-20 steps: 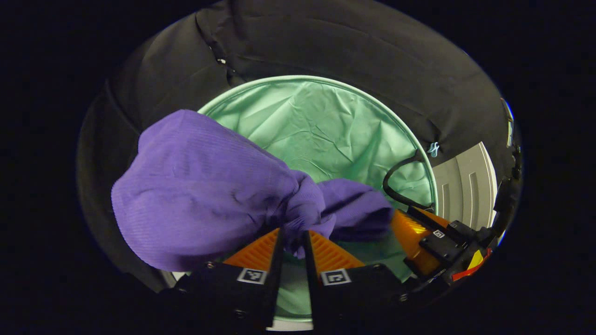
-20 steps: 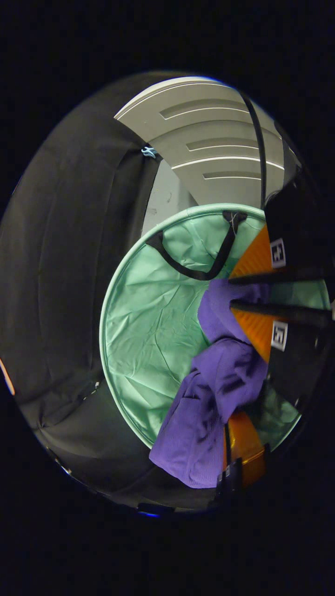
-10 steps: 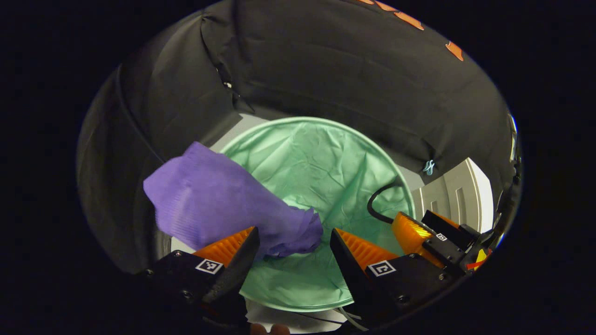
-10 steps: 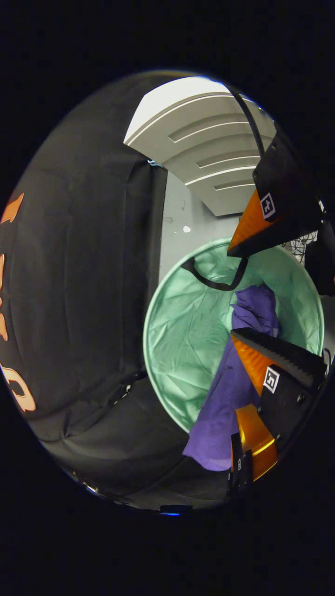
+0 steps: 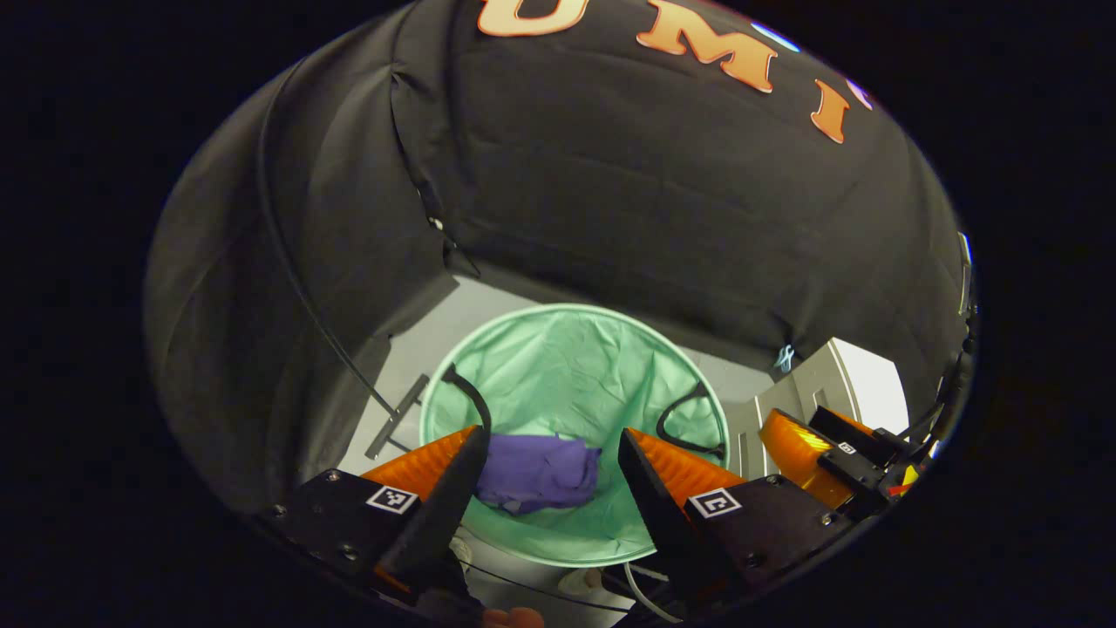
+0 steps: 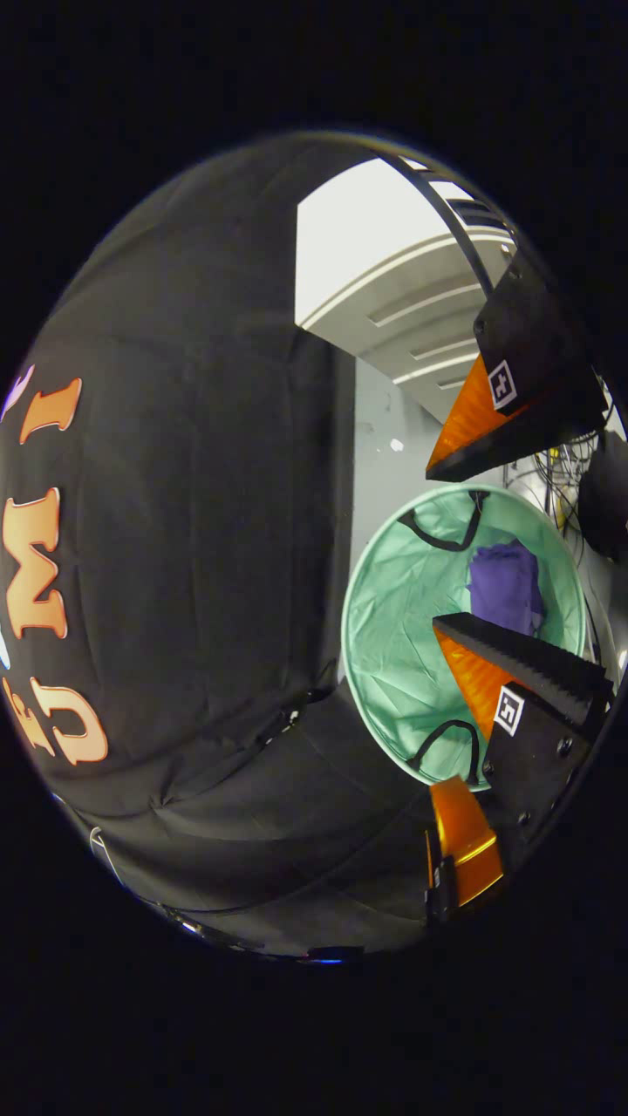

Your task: Grasp the clothes on the hanger with both hands and then place them into the laundry hamper below.

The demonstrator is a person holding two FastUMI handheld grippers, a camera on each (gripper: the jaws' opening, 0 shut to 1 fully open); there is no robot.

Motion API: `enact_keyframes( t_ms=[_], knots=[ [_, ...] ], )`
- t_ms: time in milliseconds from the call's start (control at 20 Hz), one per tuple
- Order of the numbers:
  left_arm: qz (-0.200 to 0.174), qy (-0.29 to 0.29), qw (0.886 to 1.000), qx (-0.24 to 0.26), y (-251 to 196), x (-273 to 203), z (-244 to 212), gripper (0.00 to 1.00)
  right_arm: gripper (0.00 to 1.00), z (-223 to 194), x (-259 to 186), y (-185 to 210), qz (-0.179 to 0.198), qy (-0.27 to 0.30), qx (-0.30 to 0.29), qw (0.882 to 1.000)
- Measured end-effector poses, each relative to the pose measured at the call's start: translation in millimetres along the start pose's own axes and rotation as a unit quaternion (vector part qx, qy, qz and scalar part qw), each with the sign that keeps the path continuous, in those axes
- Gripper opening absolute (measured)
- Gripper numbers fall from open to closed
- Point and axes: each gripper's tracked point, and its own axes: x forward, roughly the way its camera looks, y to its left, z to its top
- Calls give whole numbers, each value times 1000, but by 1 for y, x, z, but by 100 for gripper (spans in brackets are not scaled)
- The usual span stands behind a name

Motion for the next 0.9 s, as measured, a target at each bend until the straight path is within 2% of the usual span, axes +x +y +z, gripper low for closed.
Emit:
enact_keyframes(
  t_ms=[200,350,650,750,900],
  knots=[
    [-10,-80,997,-8,-1,-50,51,98,99,63,-49,-16,-17,-73,-21,997],
    [-17,-155,988,7,-1,-108,100,98,99,113,-91,-7,0,-131,10,991],
    [-34,-298,953,42,3,-245,188,97,98,197,-187,-21,-6,-233,-1,972],
    [-35,-331,942,42,10,-277,210,96,98,221,-216,-30,-15,-264,-13,964],
    [-37,-379,924,42,21,-321,233,94,98,245,-252,-36,-10,-295,-15,955]
  ],
)
